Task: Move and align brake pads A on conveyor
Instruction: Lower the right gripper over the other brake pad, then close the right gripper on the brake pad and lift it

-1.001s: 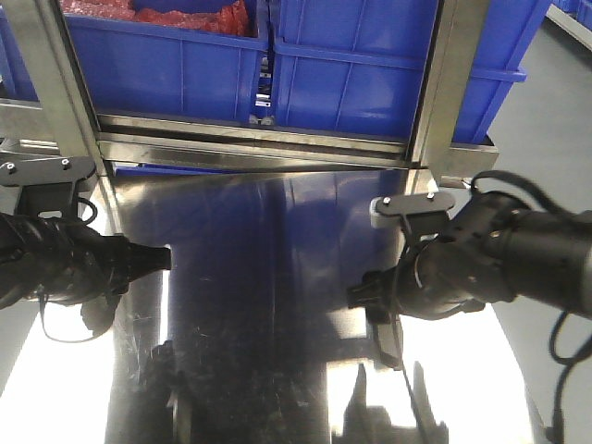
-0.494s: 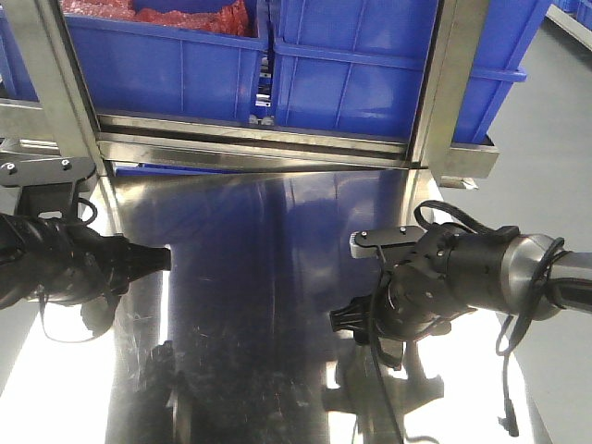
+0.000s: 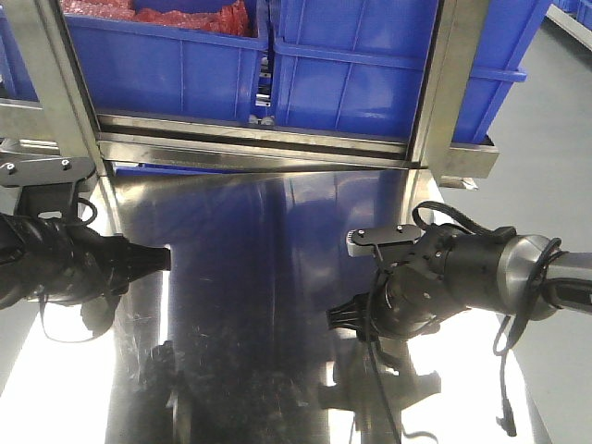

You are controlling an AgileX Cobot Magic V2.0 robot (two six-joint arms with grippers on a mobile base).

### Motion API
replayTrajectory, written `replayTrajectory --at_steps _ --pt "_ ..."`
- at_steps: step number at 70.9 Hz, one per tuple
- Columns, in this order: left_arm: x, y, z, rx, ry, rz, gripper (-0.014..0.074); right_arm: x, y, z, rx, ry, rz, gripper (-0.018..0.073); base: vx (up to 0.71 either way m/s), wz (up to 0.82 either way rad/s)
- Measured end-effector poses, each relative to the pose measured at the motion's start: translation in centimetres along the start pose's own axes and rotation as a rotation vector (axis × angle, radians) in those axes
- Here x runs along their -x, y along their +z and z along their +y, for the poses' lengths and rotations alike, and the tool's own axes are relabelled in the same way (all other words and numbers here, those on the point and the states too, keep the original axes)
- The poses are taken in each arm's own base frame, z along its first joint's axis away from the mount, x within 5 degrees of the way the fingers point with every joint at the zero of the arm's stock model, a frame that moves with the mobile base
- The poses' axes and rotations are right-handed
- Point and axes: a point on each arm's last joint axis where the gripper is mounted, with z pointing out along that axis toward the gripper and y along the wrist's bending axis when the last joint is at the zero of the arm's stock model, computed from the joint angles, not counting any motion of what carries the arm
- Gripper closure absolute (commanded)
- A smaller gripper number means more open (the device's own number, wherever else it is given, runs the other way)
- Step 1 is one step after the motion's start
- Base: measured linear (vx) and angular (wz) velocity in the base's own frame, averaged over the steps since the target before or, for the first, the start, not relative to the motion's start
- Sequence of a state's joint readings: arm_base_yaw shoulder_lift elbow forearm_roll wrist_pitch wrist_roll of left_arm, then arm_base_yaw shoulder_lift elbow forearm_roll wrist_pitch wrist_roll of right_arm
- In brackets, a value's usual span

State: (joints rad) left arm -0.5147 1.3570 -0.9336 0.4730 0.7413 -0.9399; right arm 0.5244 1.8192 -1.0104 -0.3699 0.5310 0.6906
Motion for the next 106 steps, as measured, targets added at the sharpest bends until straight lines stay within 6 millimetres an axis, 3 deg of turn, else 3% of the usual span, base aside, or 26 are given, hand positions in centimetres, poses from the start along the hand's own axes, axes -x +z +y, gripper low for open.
replayTrajectory --at_steps 14,30,84,106 --pt "0.0 0.0 0.0 0.000 0.000 0.000 0.0493 0.0 0.0 -0.1 0.000 0.002 -0.002 0.0386 0.00 0.00" --pt "0.0 0.0 0.0 0.000 0.001 0.000 0.0493 0.1 0.0 -0.1 0.000 0.005 -0.003 0.0468 0.00 0.00" --pt "0.0 0.0 0.0 0.000 0.001 0.000 0.0493 0.2 0.1 0.0 0.008 -0.002 -0.018 0.0483 0.00 0.00" --pt "0.0 0.0 0.0 0.000 0.001 0.000 0.0493 0.7 -1.6 -0.2 0.025 0.008 -0.065 0.0514 0.00 0.00"
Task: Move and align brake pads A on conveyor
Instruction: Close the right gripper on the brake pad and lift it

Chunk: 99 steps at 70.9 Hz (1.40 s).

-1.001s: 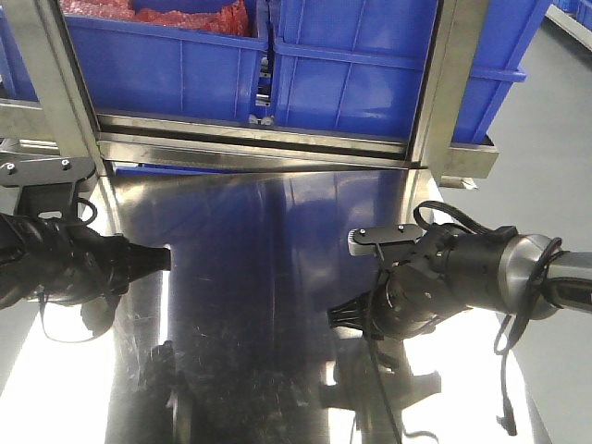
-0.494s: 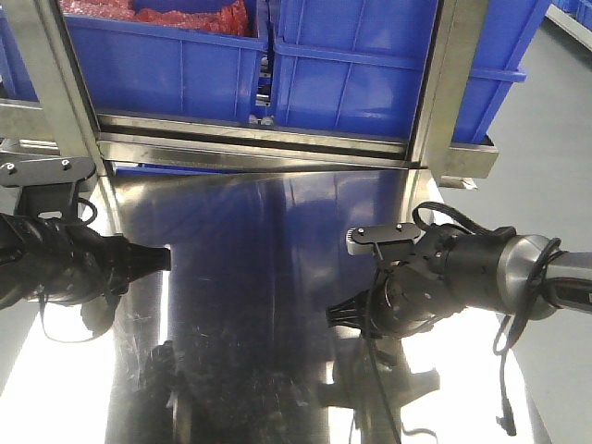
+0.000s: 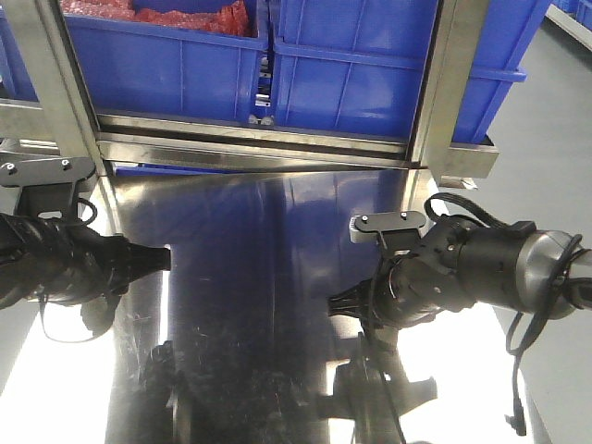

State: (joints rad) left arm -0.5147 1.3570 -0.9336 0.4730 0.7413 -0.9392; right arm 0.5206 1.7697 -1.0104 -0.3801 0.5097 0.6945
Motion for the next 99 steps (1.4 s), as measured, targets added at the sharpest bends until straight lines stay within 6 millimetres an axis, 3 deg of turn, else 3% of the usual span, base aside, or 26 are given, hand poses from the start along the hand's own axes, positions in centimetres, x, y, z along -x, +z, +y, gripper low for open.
replayTrajectory --at_steps 14,31,46,82,99 --pt "0.0 0.0 0.0 0.000 0.000 0.000 0.0493 -0.1 0.0 -0.1 -0.006 0.000 0.007 0.0566 0.00 0.00" --pt "0.0 0.0 0.0 0.000 0.000 0.000 0.0493 0.2 -1.3 -0.3 -0.004 0.009 -0.014 0.0566 0.00 0.00" --pt "0.0 0.0 0.0 0.000 0.000 0.000 0.0493 0.7 -3.6 -0.6 0.012 0.022 -0.068 0.0566 0.00 0.00" --pt "0.0 0.0 0.0 0.000 0.000 0.000 0.0493 0.8 -11.2 -2.3 0.032 0.074 -0.202 0.0565 0.00 0.00" --pt "0.0 0.0 0.0 0.000 0.000 0.000 0.0493 0.8 -12.2 -2.5 0.038 0.077 -0.227 0.0565 0.00 0.00"
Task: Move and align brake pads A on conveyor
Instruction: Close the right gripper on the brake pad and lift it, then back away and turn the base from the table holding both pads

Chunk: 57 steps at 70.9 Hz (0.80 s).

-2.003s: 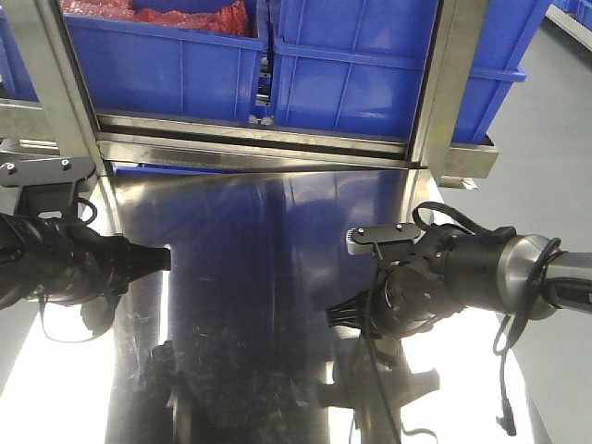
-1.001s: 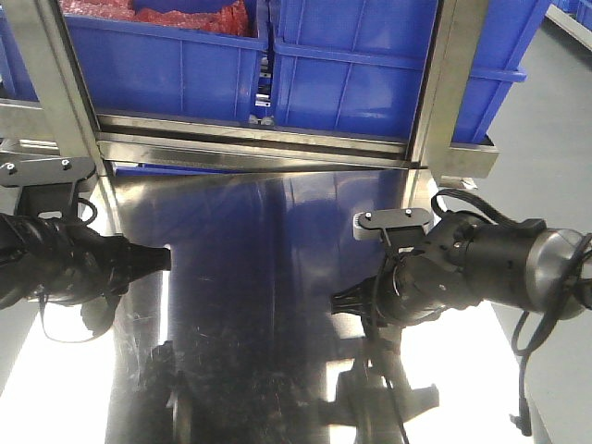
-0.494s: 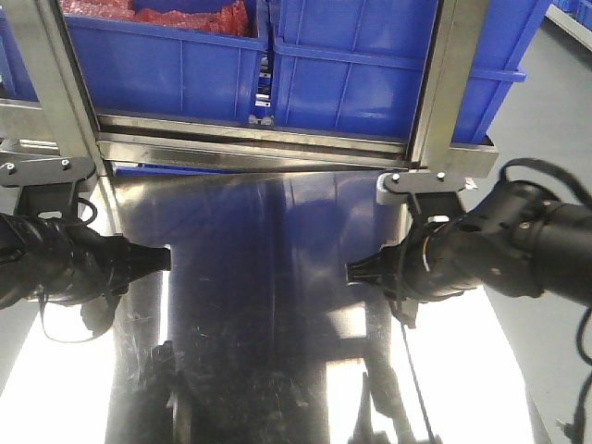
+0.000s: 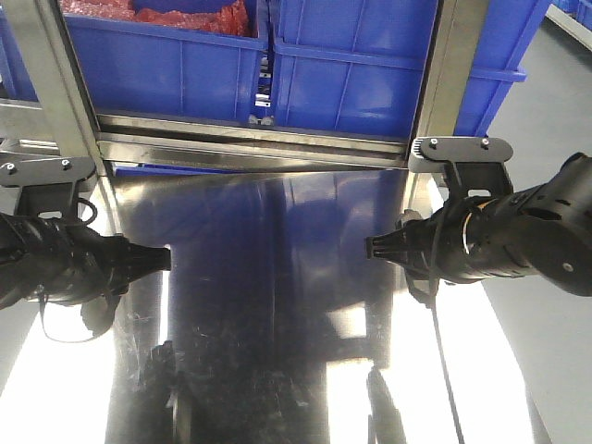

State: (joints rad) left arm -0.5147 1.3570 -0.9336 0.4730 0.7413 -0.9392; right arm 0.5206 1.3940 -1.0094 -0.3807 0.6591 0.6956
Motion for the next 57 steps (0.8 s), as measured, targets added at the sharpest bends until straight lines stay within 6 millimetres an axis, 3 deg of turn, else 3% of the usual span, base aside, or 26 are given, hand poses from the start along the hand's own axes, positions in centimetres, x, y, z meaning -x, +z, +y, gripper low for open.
replayTrajectory --at_steps 57 --pt "0.00 0.00 0.00 0.000 0.000 0.000 0.0493 -0.11 0.03 -0.06 -0.006 0.000 0.008 0.0565 0.00 0.00"
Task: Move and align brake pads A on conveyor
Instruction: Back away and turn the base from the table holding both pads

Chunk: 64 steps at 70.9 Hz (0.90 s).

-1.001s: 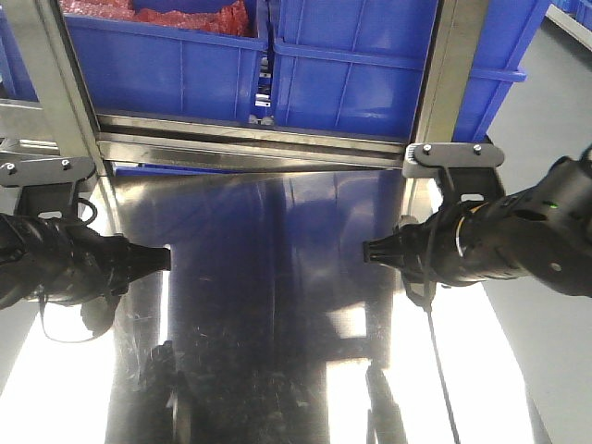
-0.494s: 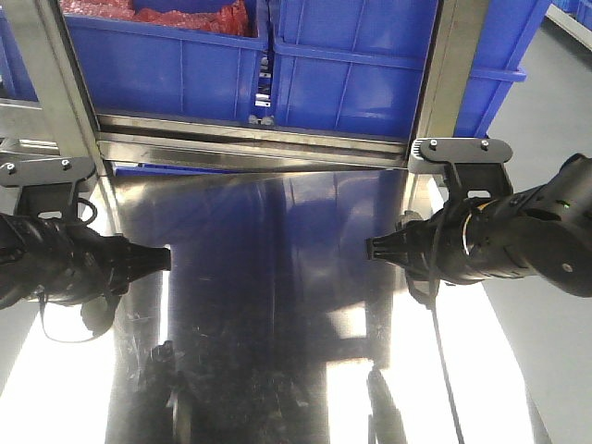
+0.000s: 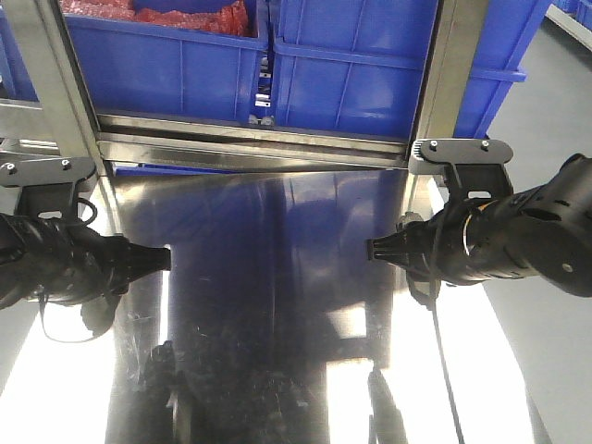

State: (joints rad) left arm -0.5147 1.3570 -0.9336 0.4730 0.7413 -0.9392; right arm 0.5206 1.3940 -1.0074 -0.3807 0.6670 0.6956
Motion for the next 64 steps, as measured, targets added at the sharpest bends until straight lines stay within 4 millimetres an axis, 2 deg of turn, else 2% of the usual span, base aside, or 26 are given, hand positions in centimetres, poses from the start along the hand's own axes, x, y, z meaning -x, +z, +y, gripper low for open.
replayTrajectory --at_steps 35,64 --pt "0.00 0.00 0.00 0.000 0.000 0.000 0.0493 0.00 0.00 0.00 0.000 0.000 0.000 0.0565 0.00 0.01" --pt "0.00 0.00 0.00 0.000 0.000 0.000 0.0493 0.00 0.00 0.00 0.000 0.000 0.000 0.0565 -0.04 0.15"
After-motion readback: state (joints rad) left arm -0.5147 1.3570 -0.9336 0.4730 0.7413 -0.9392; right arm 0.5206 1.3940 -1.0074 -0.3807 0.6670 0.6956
